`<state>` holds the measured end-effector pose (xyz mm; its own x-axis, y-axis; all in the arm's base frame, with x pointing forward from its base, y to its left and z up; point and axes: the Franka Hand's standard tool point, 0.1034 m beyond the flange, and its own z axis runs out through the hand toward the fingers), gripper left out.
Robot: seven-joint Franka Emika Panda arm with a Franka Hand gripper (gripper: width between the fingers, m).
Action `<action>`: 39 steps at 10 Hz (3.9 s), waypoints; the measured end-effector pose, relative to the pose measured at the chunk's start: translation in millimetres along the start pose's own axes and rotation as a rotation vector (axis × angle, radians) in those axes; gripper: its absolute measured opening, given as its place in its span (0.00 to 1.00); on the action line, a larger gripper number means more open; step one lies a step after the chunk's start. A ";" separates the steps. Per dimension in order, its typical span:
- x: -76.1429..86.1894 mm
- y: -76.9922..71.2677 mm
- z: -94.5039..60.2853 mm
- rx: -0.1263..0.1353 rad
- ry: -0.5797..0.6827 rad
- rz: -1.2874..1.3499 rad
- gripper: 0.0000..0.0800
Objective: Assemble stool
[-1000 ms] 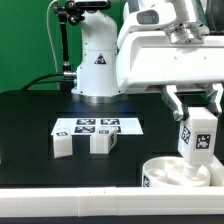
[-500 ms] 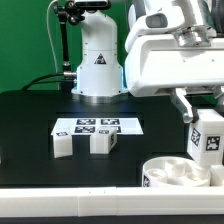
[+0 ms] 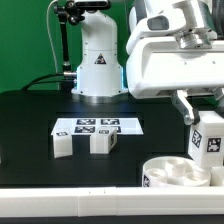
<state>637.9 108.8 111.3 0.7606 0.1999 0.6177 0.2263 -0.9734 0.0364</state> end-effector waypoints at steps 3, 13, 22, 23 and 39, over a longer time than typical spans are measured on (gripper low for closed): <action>-2.3 5.5 0.4 -0.004 -0.007 -0.002 0.42; -14.8 -0.9 5.6 0.002 -0.022 -0.009 0.42; -21.1 -0.5 3.6 -0.003 -0.014 0.007 0.42; -24.9 -0.8 4.9 -0.001 -0.027 0.008 0.42; 0.6 7.4 -5.8 0.010 -0.085 -0.016 0.81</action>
Offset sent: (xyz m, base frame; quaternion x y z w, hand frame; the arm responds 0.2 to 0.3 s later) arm -0.0072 -0.0009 -0.0034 -0.0046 0.0070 0.0007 1.0000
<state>636.5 101.0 116.5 0.8056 0.2245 0.5483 0.2445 -0.9689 0.0376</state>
